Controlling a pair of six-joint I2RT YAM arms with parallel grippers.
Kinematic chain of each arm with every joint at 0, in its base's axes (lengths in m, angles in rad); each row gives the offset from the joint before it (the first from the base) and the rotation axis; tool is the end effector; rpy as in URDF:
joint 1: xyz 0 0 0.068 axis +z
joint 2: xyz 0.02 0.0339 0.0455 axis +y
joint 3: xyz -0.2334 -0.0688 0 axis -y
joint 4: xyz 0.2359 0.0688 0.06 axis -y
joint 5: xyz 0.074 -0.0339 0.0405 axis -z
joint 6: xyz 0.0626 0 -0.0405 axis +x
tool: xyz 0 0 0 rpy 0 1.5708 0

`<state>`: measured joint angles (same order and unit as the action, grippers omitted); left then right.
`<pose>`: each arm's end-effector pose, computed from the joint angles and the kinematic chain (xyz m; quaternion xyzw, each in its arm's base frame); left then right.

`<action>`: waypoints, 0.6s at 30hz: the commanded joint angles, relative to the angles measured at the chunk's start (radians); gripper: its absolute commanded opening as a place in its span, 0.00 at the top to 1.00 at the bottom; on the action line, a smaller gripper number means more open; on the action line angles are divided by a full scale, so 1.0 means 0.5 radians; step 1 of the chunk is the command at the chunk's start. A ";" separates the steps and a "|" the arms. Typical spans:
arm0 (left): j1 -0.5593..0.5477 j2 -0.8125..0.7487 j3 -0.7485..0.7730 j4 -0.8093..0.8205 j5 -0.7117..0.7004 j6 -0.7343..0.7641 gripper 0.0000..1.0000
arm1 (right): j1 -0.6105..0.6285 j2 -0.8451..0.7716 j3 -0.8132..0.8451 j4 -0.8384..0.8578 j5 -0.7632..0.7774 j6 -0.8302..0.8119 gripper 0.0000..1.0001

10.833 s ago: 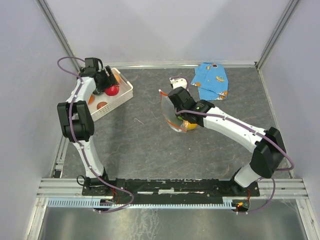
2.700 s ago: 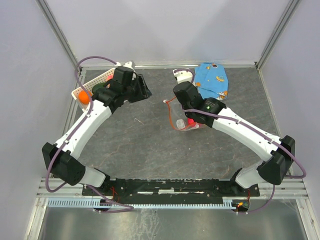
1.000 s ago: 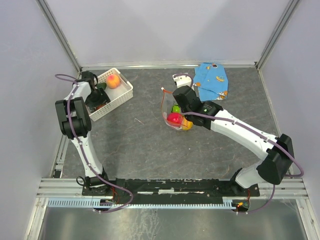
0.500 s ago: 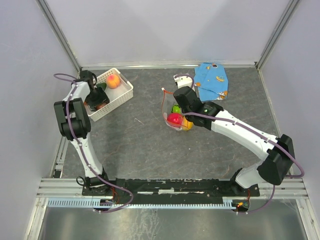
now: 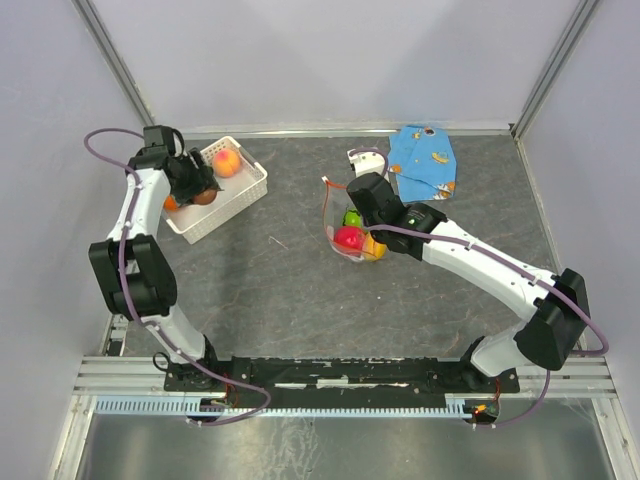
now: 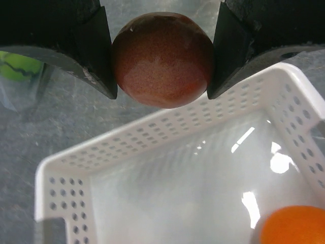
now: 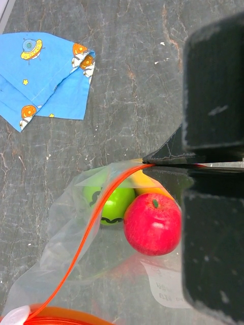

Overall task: Place the food in the zip-top bag and seal the zipper
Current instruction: Pick up the fake fruit from the bin.

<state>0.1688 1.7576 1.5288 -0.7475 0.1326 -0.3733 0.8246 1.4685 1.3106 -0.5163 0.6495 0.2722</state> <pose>0.3789 0.0562 0.2351 -0.2367 0.9244 -0.0928 0.2843 0.2554 0.2205 0.2905 -0.0999 0.8594 -0.0312 0.5004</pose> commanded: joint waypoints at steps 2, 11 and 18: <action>-0.228 -0.272 -0.110 0.079 0.170 0.028 0.43 | -0.004 -0.051 0.062 0.031 -0.051 0.070 0.98; -0.682 -0.660 -0.370 0.159 0.198 -0.152 0.42 | -0.005 -0.057 0.071 -0.004 -0.124 0.117 0.98; -1.031 -0.904 -0.505 0.348 0.216 -0.380 0.42 | -0.005 -0.071 0.081 -0.017 -0.197 0.150 0.98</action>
<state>-0.2768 1.3766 1.2930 -0.6773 0.2184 -0.4622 0.8246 1.4685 1.3109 -0.5346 0.5739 0.3222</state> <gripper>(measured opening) 0.741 0.022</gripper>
